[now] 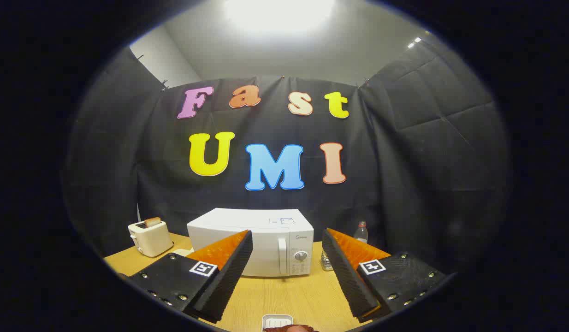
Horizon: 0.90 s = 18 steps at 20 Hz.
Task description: Open the microwave, put the food inside, and close the microwave door.
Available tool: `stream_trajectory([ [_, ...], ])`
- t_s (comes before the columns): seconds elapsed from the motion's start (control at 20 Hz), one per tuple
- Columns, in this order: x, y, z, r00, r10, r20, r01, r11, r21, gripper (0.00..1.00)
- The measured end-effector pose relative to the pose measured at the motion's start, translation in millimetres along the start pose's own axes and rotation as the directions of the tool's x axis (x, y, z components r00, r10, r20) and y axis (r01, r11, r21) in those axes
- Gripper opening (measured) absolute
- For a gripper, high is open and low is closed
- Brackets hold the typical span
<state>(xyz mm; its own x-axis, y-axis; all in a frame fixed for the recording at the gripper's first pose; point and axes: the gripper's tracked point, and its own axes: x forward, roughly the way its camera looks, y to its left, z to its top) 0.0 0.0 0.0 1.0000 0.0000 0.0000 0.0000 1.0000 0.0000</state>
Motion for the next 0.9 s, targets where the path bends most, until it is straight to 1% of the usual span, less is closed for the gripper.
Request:
stream_trajectory([
  [0.35, 36, -12, 2, 1.000, -0.004, 0.004, 0.004, 1.000, 0.007, 0.96],
  [0.65, 85, -12, -12, 0.999, 0.035, -0.022, -0.035, 0.999, 0.013, 0.96],
  [0.9, 131, -9, -39, 0.996, 0.071, -0.063, -0.070, 0.997, 0.020, 0.96],
])
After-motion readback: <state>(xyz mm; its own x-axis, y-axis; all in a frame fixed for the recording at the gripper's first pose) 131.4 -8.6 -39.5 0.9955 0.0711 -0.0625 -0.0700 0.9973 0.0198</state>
